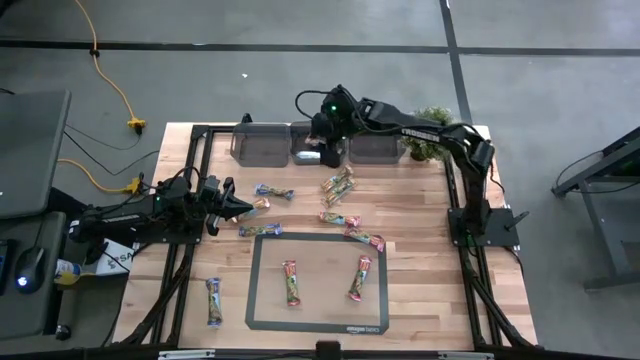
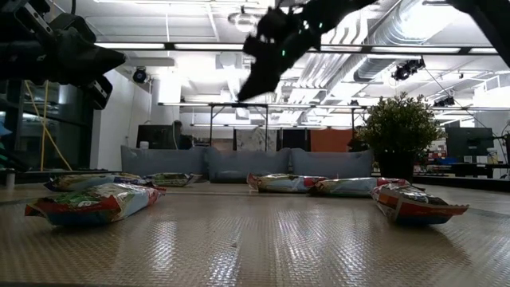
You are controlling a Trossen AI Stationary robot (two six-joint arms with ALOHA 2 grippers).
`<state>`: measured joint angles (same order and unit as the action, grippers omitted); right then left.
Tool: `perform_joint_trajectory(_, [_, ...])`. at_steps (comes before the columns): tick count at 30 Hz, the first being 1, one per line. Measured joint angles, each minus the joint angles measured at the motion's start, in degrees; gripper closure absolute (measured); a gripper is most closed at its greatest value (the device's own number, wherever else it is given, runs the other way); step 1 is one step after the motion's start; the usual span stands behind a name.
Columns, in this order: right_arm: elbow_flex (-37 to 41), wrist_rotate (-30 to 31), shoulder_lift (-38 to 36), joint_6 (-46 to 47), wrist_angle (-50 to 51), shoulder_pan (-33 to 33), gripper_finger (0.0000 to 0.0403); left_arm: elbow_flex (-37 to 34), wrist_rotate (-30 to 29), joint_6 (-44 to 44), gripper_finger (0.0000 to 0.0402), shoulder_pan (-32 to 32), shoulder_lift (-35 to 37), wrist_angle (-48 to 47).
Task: Pick and place Granola Bars by type
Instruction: Put the yellow granola bar into the middle black bin
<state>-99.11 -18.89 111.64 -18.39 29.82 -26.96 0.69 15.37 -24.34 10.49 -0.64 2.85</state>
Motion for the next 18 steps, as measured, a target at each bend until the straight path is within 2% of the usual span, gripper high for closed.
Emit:
perform_joint_trajectory(4, [0.02, -6.02, -1.92, 5.33, 2.32, 1.50, 0.0217, 0.00, 0.00, 0.00, 0.0401, 0.00, -0.01, 0.00])
perform_joint_trajectory(11, [0.02, -21.41, -3.39, 12.67, 7.86, 4.96, 0.0217, 0.00, 0.01, 0.00, 0.0401, 0.01, -0.02, 0.00])
perform_joint_trajectory(14, [0.04, -24.96, -3.37, 14.11, 11.61, 6.98, 0.0217, 0.00, -0.01, 0.00, 0.0401, -0.01, -0.01, 0.00])
perform_joint_trajectory(18, [0.65, -24.81, -3.37, 13.46, 15.86, 10.23, 0.0217, 0.00, 0.01, 0.00, 0.0401, 0.01, -0.01, 0.00])
